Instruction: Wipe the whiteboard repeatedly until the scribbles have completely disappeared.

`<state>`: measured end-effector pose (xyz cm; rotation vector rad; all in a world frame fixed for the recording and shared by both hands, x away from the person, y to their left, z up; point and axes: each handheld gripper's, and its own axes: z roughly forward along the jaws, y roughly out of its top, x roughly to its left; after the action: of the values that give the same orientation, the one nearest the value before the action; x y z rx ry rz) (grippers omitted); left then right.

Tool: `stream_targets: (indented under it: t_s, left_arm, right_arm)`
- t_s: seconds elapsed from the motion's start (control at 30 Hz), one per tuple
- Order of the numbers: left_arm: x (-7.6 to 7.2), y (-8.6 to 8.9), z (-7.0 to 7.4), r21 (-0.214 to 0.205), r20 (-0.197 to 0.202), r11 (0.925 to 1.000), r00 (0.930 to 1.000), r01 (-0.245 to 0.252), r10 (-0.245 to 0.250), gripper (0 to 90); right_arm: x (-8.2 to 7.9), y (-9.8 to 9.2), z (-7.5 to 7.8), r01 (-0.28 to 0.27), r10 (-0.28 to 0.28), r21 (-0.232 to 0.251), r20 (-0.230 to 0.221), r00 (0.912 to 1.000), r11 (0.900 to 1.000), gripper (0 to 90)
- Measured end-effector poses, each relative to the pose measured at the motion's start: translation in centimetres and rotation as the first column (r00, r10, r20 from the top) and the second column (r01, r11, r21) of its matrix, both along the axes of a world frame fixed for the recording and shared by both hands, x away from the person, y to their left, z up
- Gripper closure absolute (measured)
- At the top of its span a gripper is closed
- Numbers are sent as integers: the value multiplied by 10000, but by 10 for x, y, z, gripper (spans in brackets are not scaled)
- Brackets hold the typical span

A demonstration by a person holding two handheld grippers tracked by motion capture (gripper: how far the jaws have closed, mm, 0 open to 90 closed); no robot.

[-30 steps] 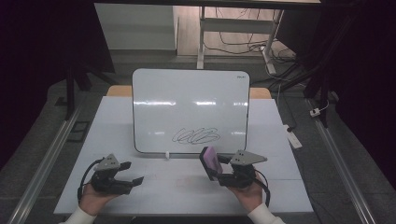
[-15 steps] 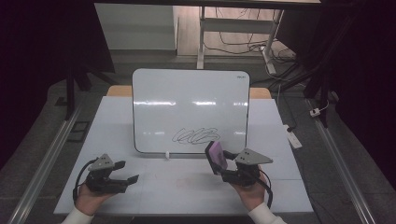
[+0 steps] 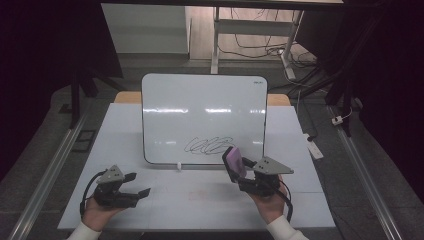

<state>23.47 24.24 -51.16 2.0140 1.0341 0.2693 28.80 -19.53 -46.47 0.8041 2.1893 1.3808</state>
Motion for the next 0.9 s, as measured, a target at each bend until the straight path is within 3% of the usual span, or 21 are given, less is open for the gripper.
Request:
stream_targets:
  t_s: [0.37, 0.57, 0.67, 0.9]
  left_arm:
    - [1, 1, -1, -9, -119, 10000, 9999, 1, -1, 194]
    - [2, 1, -3, 17, -168, 10000, 9999, 28, -28, 195]
    - [2, 1, -3, -1, -199, 10000, 9998, 30, -30, 196]
    - [3, 1, -4, 23, -194, 10000, 9998, 71, -70, 196]
  right_arm:
    - [30, 8, 13, 1009, -1002, -135, 457, 9939, 9948, 407]
    - [47, 9, 13, 1797, -1771, -315, 717, 9816, 9832, 407]
    - [55, 6, 13, 2278, -2248, -297, 803, 9711, 9733, 407]
    - [62, 0, 12, 2826, -2789, -337, 872, 9564, 9586, 407]
